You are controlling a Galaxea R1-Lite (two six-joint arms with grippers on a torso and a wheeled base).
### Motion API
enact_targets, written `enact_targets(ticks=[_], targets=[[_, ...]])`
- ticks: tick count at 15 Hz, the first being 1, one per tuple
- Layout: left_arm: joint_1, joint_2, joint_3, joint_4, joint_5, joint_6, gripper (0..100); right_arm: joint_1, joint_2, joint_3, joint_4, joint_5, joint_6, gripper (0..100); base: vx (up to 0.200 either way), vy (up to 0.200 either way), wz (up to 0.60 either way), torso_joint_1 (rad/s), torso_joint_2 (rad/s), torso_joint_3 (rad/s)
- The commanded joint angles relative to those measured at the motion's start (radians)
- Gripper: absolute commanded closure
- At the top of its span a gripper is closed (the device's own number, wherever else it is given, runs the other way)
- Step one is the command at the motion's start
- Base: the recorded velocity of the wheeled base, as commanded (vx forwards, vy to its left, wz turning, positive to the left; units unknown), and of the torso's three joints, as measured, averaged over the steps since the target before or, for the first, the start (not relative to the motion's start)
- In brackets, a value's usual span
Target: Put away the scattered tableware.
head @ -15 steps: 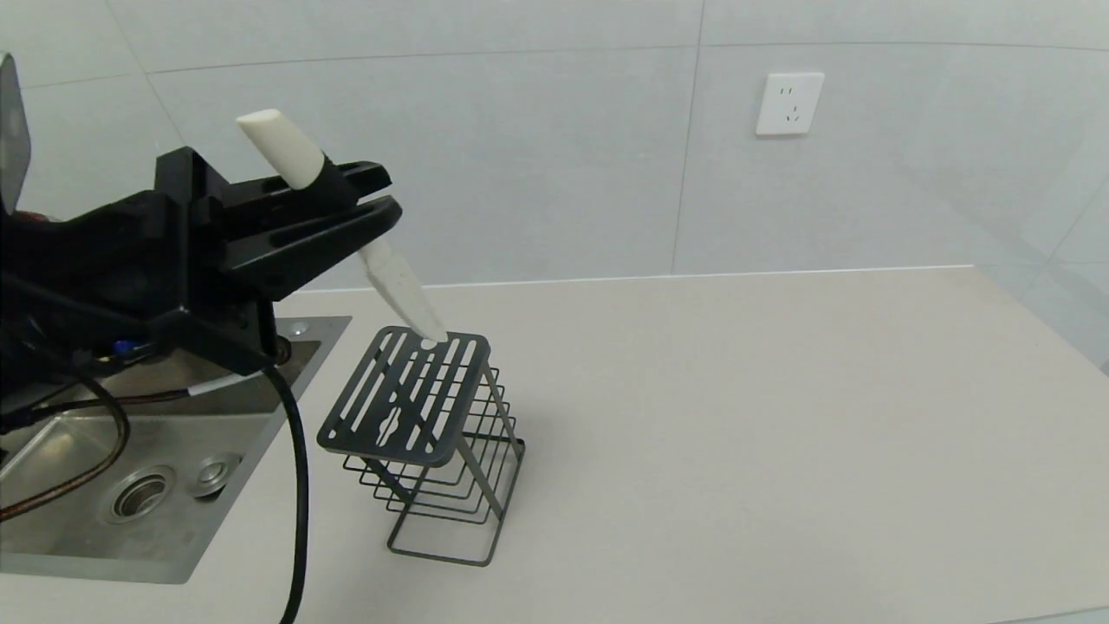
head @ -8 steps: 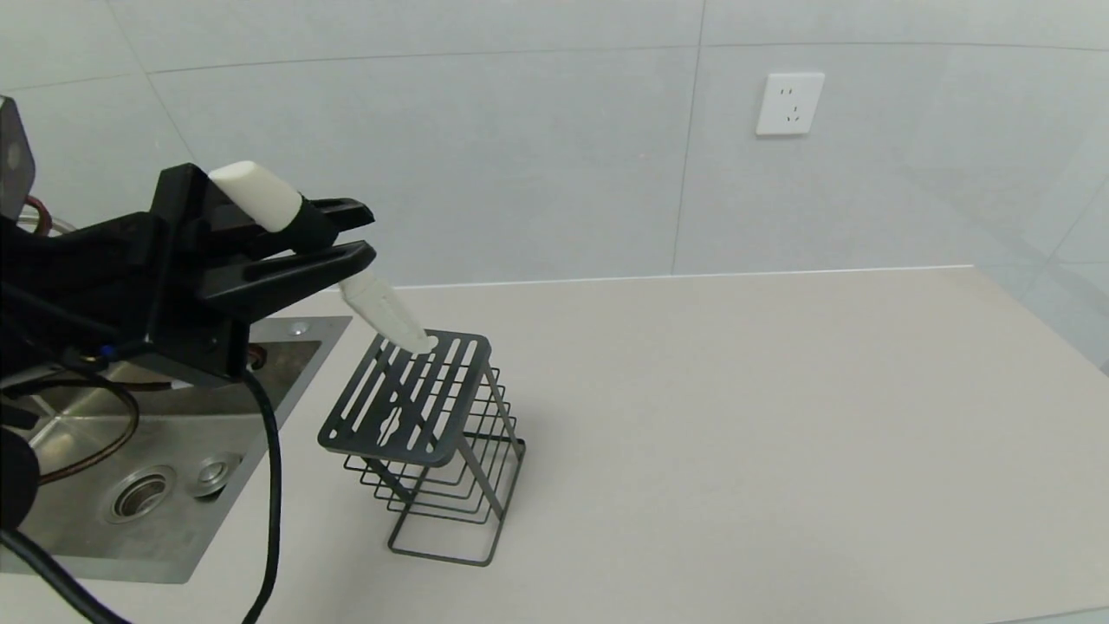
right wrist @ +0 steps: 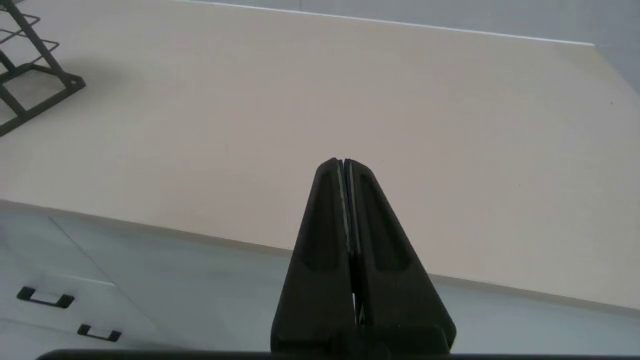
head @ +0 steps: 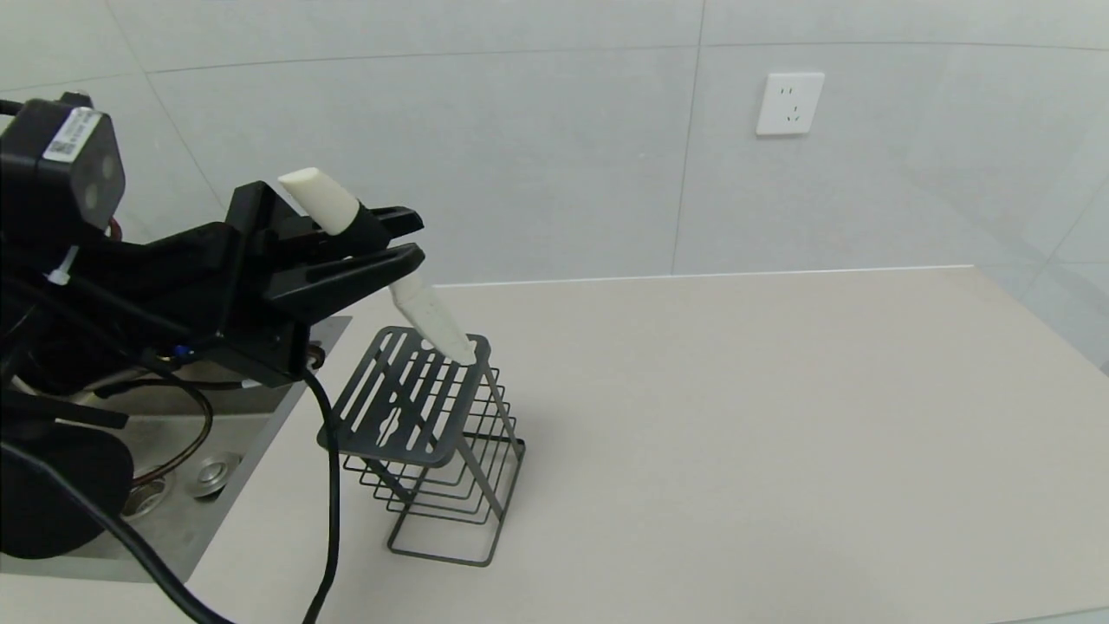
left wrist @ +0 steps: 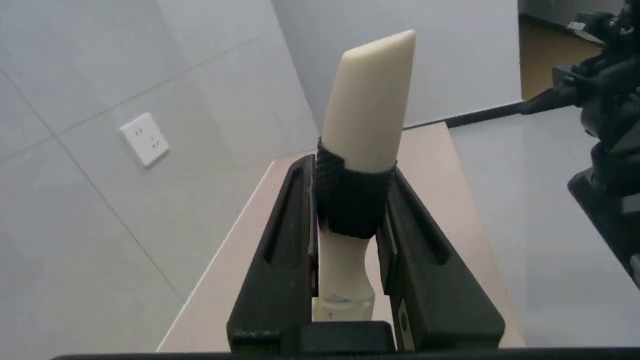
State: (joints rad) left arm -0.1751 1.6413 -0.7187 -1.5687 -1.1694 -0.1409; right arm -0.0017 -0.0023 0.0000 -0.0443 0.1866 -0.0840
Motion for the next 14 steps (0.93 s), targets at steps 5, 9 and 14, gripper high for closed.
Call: enact_targets(ticks=[5,9,14], targets=[[0.051,0.023,-0.007,-0.002,0.054,0.001,100,0.0,0.002,0.0,0.0,0.001,0.0,100,0.0,0.0,0.0,0.0,0.0,0.0],[0.066,0.022,0.002,-0.002,0.053,0.003,100,0.0,0.002,0.0,0.0,0.001,0.0,100,0.0,0.0,0.0,0.0,0.0,0.0],[0.042,0.031,0.007,-0.002,0.051,0.003,100,0.0,0.002,0.0,0.0,0.002,0.0,100,0.0,0.0,0.0,0.0,0.0,0.0]])
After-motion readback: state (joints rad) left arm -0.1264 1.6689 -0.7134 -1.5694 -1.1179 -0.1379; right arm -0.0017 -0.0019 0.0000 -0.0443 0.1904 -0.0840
